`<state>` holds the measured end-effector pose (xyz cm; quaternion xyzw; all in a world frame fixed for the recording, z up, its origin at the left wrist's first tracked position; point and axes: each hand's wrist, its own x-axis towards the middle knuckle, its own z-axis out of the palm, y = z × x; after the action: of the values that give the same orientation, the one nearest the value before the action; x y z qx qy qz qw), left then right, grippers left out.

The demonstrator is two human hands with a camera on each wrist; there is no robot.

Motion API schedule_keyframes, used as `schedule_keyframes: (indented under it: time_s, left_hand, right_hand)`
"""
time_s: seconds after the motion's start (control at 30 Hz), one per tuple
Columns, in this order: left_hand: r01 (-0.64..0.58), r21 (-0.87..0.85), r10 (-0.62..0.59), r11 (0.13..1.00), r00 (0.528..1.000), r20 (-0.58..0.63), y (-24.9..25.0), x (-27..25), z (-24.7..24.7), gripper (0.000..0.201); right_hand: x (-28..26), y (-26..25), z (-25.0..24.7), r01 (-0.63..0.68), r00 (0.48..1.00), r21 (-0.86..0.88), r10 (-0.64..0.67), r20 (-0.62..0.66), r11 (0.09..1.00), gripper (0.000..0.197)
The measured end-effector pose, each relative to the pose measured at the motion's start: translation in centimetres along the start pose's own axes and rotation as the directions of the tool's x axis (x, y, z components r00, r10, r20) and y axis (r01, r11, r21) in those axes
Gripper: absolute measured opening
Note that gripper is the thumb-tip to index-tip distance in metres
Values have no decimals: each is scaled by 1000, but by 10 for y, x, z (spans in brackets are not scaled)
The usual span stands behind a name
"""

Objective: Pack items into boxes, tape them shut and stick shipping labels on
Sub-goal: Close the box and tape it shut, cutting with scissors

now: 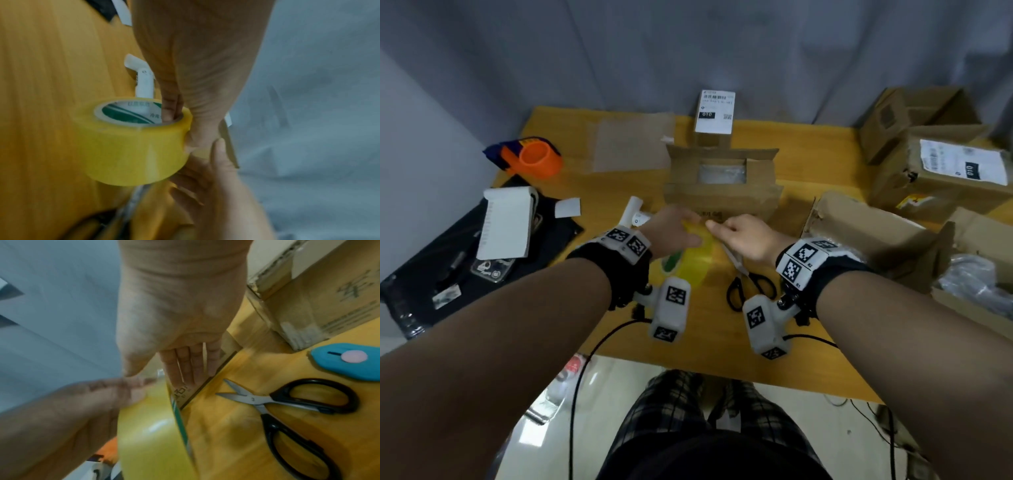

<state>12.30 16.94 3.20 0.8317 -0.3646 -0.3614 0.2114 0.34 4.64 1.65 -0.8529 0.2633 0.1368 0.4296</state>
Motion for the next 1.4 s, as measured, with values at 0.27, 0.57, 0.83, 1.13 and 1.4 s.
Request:
schedule_keyframes:
  time_s: [0.27,0.57,0.83,1.13,1.4]
  left_hand:
    - [-170,-672,72,721,982,-172,52,-3,-53,15]
    - [-309,-349,143,885,893,-427,79,29,-112,18]
    - [-407,-360,248,840,876,-414,85,40,-125,22]
    - [-421,-272,254,865,837,-485,82,44,-137,24]
    - [-430,-316,243,846,838,-489,78,49,-130,15]
  right_hand:
    - [-21,-51,-43,75,994,772,14,-108,631,9]
    - [-13,-95,-90,214,946,628,2,-323,748,26]
    - [6,-109,-113,180,885,268,-37,-464,946,58]
    - [28,-115,-123,88,904,95,-40,-425,992,33]
    - [26,-105,-129,31,924,40,-13,-383,999,26]
